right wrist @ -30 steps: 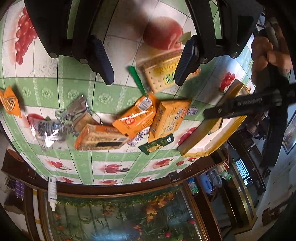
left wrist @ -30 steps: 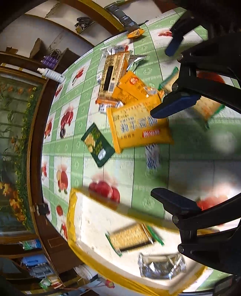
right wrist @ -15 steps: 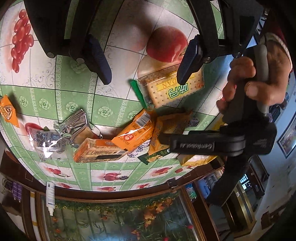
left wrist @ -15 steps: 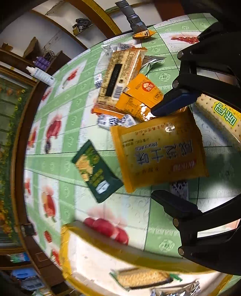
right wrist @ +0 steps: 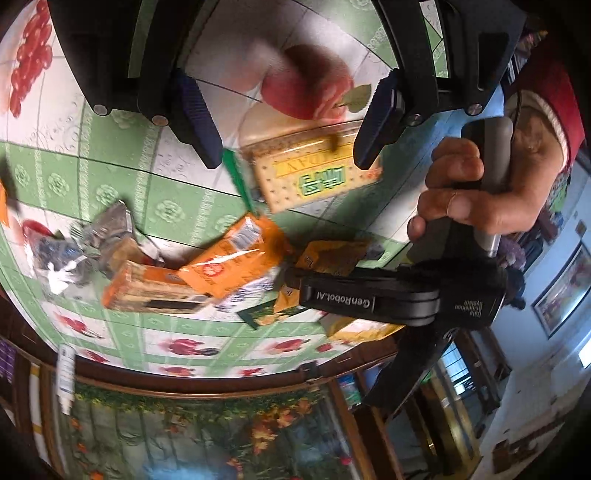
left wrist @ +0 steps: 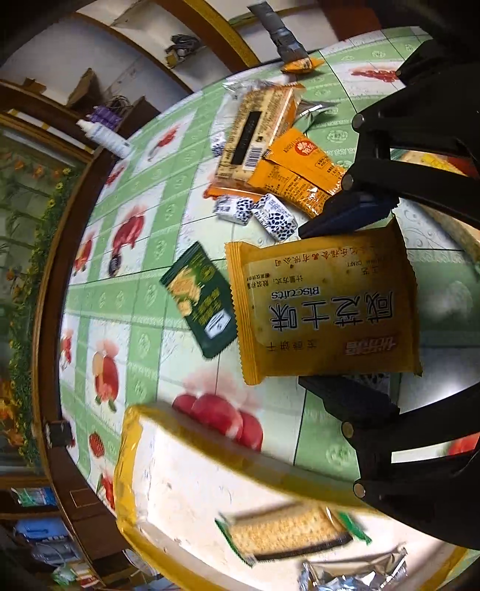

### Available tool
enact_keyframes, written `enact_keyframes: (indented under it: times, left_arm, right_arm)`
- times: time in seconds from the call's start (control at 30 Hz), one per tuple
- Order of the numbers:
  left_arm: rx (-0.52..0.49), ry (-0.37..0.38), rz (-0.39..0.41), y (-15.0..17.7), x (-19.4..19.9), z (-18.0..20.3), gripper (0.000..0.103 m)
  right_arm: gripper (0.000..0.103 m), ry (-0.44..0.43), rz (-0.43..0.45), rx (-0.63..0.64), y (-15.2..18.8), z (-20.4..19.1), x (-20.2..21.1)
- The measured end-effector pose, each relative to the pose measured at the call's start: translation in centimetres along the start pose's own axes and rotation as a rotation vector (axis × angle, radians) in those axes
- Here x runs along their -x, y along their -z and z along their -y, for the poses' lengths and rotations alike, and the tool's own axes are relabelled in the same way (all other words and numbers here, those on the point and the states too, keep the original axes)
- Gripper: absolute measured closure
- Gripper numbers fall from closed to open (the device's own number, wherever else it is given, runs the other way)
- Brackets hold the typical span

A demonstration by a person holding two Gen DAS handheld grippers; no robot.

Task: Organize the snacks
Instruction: 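Grip the yellow WEIDAN cracker pack with the right tool while the left tool lifts the biscuit bag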

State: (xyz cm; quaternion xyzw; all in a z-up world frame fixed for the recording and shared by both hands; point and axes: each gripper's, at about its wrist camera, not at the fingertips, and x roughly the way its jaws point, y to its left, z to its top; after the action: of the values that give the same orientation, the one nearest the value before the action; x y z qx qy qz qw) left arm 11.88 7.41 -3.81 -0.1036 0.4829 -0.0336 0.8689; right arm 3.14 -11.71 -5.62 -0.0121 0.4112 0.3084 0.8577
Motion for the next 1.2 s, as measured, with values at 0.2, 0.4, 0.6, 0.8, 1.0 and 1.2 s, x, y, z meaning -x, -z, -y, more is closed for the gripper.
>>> enact_keyframes:
  times: [0.2, 0.4, 0.6, 0.8, 1.0, 1.2]
  left_arm:
    - [0.023, -0.003, 0.064, 0.8, 3.6, -2.1, 0.033]
    - [0.061, 0.009, 0.063, 1.8, 4.8, -4.0, 0.032]
    - [0.095, 0.012, 0.064, 2.5, 5.3, -4.8, 0.032]
    - [0.096, 0.013, 0.068, 3.2, 6.0, -5.2, 0.032]
    - [0.079, -0.040, 0.115, 3.8, 7.2, -5.6, 0.032]
    - [0.067, -0.131, 0.167, 4.4, 8.6, -6.1, 0.032]
  right_arm:
    - [0.026, -0.012, -0.043, 0.127, -0.5, -2.6, -0.3]
    - [0.020, -0.107, -0.173, -0.102, -0.9, -1.3, -1.1]
    - [0.017, 0.042, -0.182, -0.194, -2.8, -1.2, -3.9]
    - [0.020, 0.236, -0.172, -0.041, -4.0, -4.3, -6.7]
    - [0.050, 0.253, -0.149, 0.050, -2.3, -4.9, -5.4]
    - [0.056, 0.180, -0.102, 0.030, -2.2, -4.1, -3.5]
